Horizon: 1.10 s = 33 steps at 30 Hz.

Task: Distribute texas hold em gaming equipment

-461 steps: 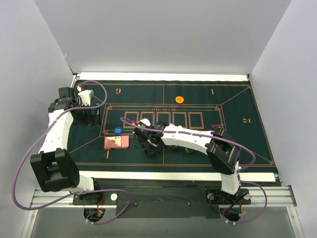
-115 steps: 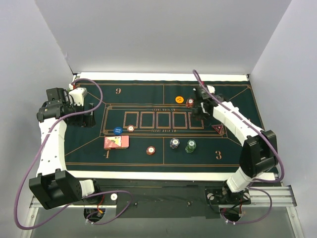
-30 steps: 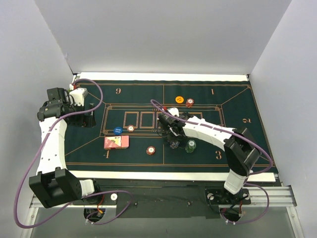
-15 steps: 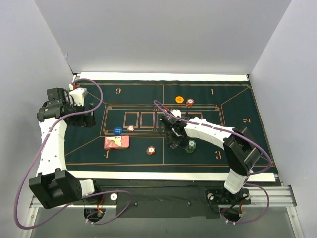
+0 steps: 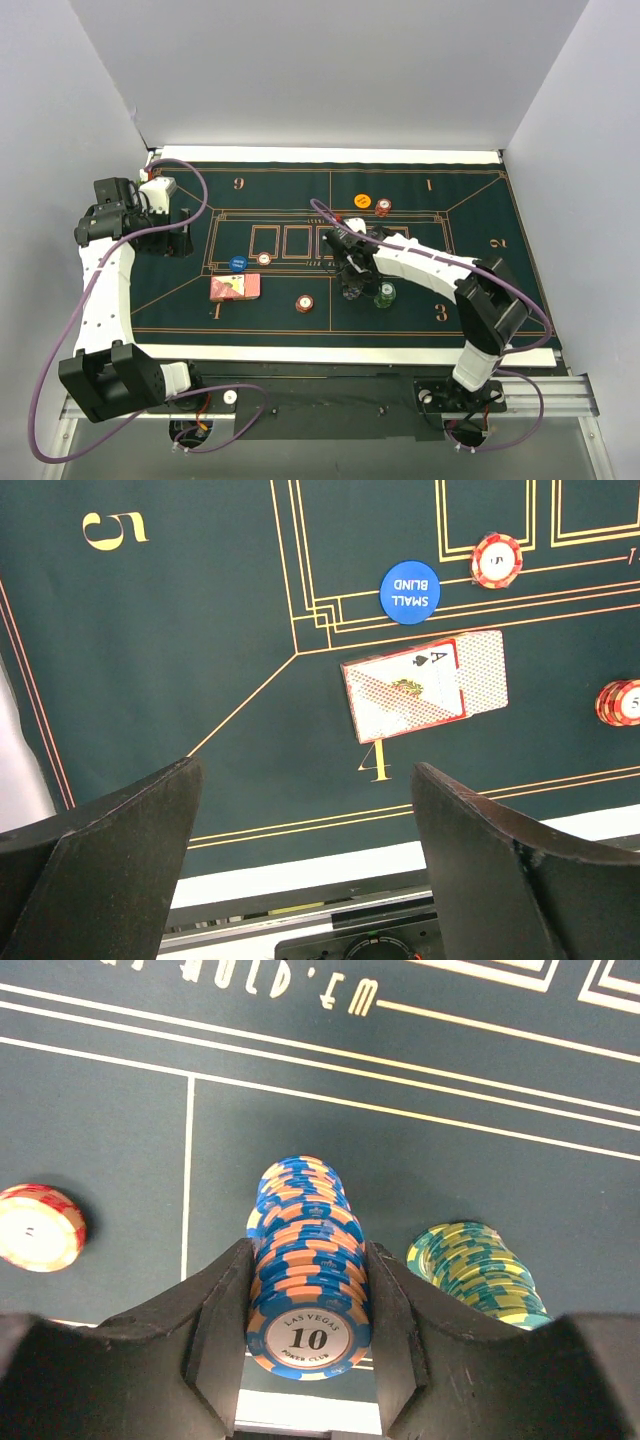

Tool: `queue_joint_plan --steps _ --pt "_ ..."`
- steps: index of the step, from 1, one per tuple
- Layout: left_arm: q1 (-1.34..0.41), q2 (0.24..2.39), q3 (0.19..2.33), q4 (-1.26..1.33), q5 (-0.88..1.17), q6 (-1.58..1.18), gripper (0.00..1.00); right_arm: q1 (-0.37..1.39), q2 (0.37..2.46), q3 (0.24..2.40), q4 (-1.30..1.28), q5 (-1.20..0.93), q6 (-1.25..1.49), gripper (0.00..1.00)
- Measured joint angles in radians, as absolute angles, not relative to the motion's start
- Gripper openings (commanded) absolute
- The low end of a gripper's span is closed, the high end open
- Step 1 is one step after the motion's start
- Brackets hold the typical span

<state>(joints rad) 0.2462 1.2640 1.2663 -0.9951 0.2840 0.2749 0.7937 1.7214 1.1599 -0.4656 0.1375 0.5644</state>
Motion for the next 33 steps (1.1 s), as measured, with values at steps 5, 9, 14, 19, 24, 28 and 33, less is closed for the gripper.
queue_joint_plan --steps 5,9,14,19,24,28,33 --pt "0.246 1.261 1.253 -0.992 0.285 0.274 0.96 0.806 1.707 1.242 -0.508 0.140 0.564 0.26" --pt "0.246 1.261 1.250 -0.992 0.286 0.273 0.96 0.824 1.710 1.353 -0.524 0.138 0.563 0.26" --pt "0.246 1.274 1.250 -0.990 0.297 0.261 0.96 0.845 1.832 1.578 -0.544 0.127 0.552 0.27" --pt "0.246 1.308 1.250 -0.982 0.311 0.235 0.96 0.871 2.084 1.840 -0.545 0.107 0.543 0.27" --pt "0.247 1.311 1.250 -0.979 0.319 0.224 0.96 0.881 2.274 2.011 -0.568 0.089 0.540 0.27" --pt "0.247 1.310 1.250 -0.979 0.318 0.225 0.96 0.884 2.367 2.093 -0.585 0.075 0.541 0.27" --pt "0.250 1.309 1.250 -0.979 0.318 0.228 0.96 0.884 2.437 2.160 -0.592 0.062 0.541 0.33"
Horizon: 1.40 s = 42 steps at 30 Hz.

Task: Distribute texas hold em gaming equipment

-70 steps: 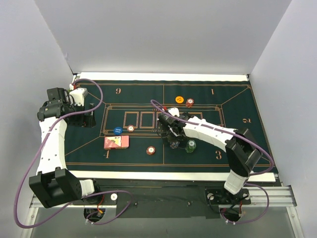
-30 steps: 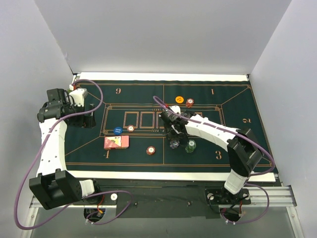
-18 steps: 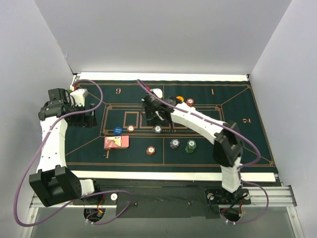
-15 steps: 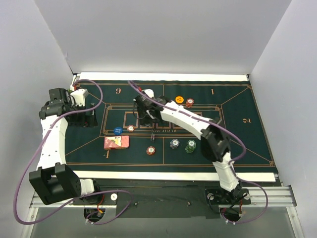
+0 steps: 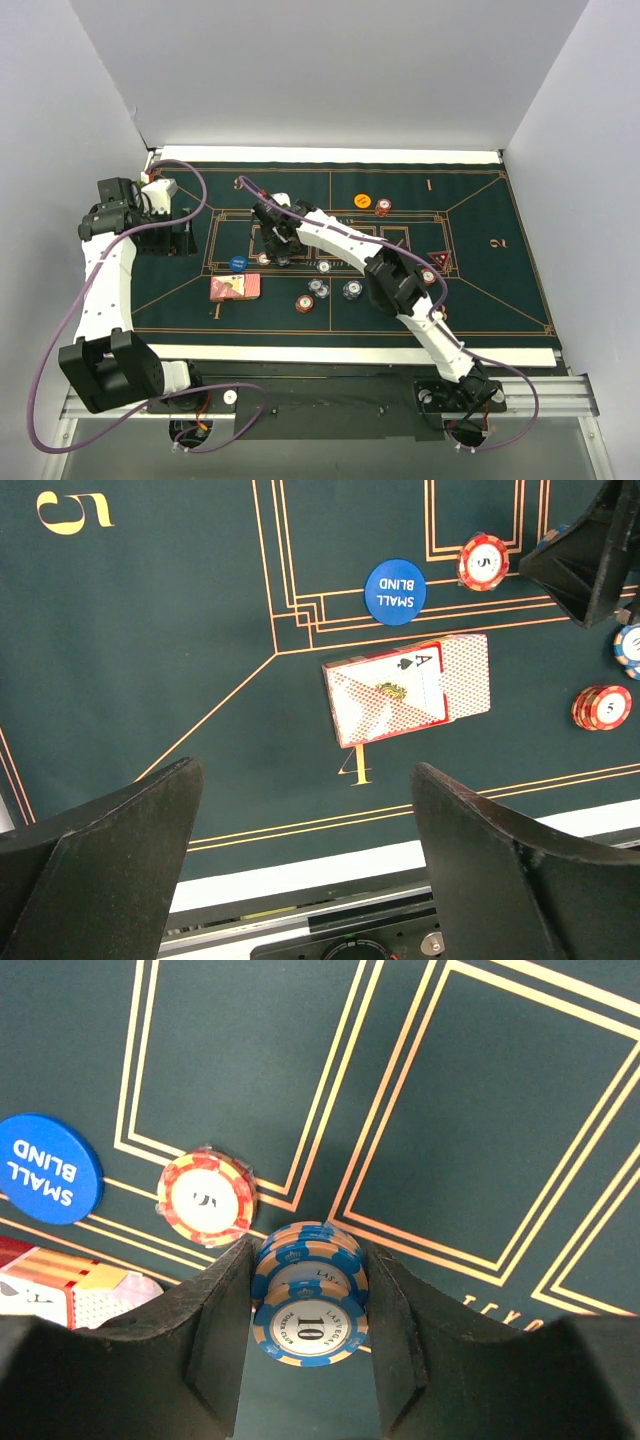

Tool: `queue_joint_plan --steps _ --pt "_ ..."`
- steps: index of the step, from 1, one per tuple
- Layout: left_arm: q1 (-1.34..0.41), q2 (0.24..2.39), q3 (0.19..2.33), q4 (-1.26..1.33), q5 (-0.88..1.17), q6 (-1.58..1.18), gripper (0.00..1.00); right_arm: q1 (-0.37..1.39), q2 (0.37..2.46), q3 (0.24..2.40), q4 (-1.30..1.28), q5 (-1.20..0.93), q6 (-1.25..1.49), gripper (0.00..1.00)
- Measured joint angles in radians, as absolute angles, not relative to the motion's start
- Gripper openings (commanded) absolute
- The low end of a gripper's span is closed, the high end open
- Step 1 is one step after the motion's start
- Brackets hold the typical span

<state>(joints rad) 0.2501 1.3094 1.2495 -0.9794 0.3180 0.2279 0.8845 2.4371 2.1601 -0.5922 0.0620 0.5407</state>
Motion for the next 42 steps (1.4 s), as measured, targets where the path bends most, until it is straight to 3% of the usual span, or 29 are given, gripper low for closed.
queue_joint_plan --steps 4,6,13,18,27,37,42 --pt "0.252 1.309 1.250 -0.979 0.318 0.230 0.96 0.884 2.462 2.170 -0.594 0.059 0.535 0.55" --pt "0.252 1.307 1.249 -0.979 0.318 0.230 0.96 0.882 2.467 2.170 -0.594 0.055 0.528 0.60" --pt "0.252 1.301 1.239 -0.976 0.318 0.233 0.96 0.864 2.461 2.170 -0.592 0.055 0.506 0.68" --pt "0.252 1.291 1.229 -0.975 0.311 0.240 0.96 0.838 2.320 1.992 -0.579 0.075 0.505 0.68" --pt "0.252 1.283 1.225 -0.976 0.303 0.248 0.96 0.836 1.932 1.515 -0.512 0.109 0.551 0.59" --pt "0.253 1.283 1.225 -0.976 0.302 0.248 0.96 0.858 1.929 1.393 -0.447 0.087 0.548 0.38" --pt "0.253 1.283 1.225 -0.976 0.292 0.251 0.96 0.859 1.971 1.397 -0.422 0.070 0.528 0.35"
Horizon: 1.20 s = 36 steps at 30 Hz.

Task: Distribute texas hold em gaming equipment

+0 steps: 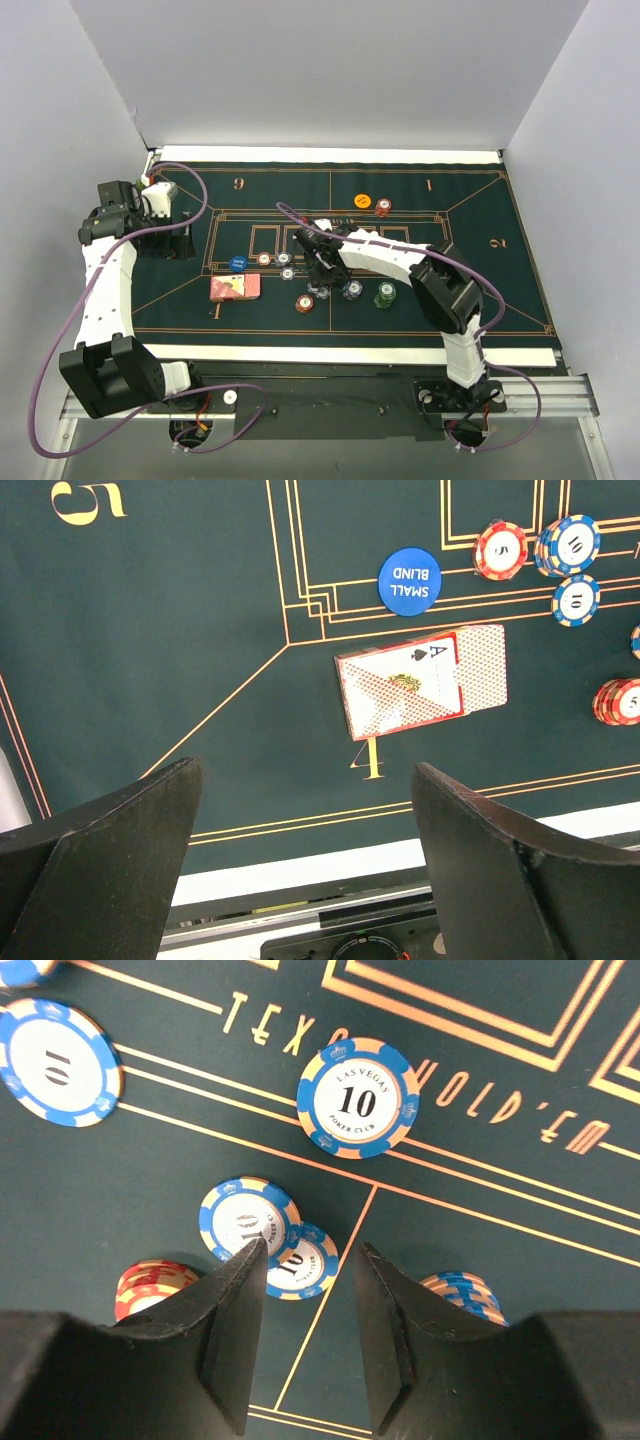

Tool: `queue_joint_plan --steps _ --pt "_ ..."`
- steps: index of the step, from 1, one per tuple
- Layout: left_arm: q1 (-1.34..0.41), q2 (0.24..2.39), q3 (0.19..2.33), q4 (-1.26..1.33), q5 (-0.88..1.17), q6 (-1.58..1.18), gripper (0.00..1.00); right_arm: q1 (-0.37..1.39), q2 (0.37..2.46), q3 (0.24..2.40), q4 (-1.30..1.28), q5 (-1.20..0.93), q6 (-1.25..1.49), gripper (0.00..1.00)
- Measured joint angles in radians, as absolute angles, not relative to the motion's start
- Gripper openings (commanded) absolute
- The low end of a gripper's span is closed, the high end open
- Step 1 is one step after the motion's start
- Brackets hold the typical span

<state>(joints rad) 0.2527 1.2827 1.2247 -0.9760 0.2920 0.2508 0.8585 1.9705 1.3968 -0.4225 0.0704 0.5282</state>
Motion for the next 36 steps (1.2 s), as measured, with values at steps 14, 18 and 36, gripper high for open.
queue_joint_plan --steps 14,18,36 --pt "0.253 1.283 1.225 -0.976 0.288 0.256 0.96 0.859 2.002 1.406 -0.425 0.013 0.467 0.38" --pt "0.253 1.283 1.225 -0.976 0.287 0.259 0.96 0.862 2.002 1.406 -0.434 0.010 0.457 0.41" --pt "0.253 1.283 1.225 -0.976 0.281 0.273 0.96 0.873 1.980 1.381 -0.479 -0.007 0.425 0.40"
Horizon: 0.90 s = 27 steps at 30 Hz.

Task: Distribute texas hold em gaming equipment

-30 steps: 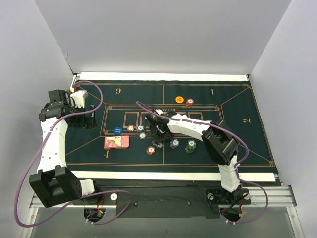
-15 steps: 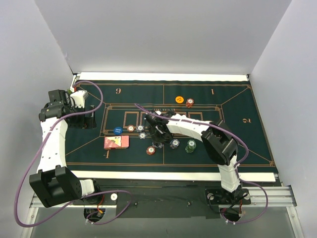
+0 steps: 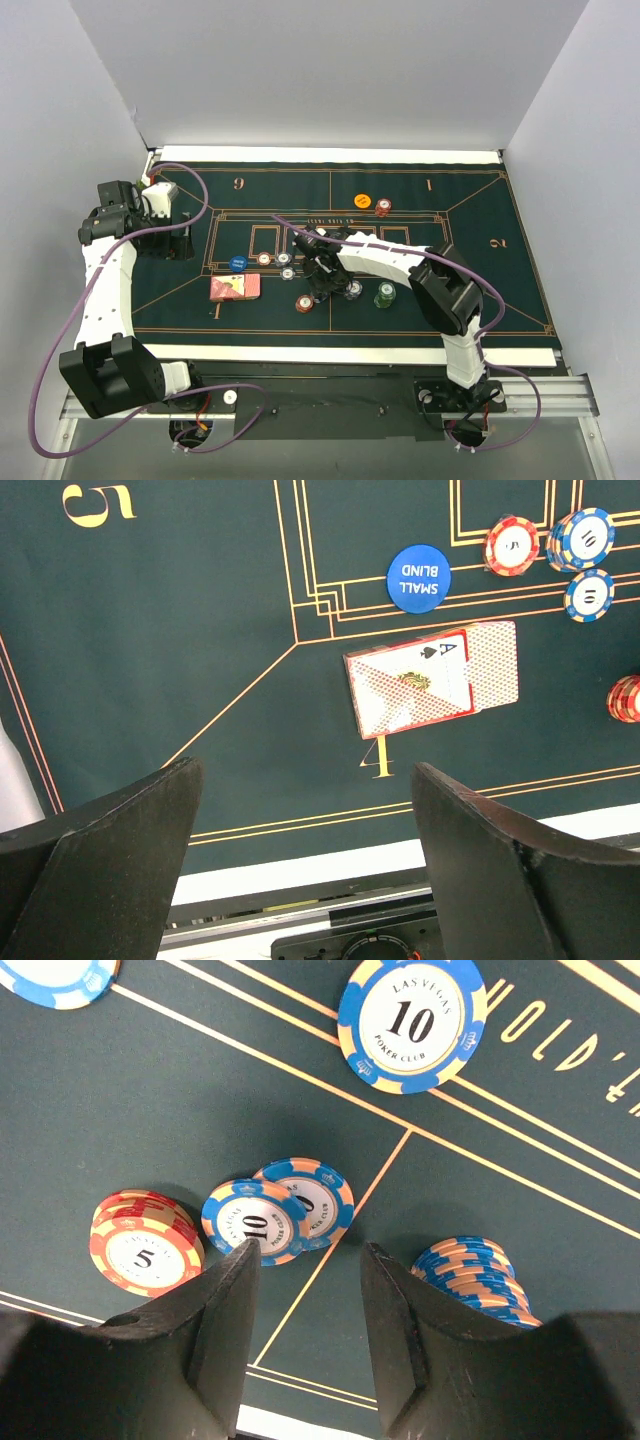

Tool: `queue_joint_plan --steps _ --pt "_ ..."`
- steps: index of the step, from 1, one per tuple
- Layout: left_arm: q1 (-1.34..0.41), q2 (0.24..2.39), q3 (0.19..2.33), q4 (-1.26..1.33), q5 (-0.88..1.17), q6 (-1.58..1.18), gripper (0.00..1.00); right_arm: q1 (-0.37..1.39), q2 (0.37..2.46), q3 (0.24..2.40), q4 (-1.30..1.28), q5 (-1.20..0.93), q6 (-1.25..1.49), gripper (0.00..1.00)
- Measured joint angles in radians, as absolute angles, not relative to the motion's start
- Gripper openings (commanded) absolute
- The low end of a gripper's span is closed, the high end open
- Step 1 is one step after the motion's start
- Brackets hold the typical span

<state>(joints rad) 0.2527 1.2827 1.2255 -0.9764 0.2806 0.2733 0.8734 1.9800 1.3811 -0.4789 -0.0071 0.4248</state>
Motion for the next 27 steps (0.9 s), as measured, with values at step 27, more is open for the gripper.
queue_joint_plan --steps 27 --pt "0.256 1.283 1.225 -0.976 0.258 0.292 0.96 0.897 2.071 1.493 -0.534 -0.106 0.417 0.24"
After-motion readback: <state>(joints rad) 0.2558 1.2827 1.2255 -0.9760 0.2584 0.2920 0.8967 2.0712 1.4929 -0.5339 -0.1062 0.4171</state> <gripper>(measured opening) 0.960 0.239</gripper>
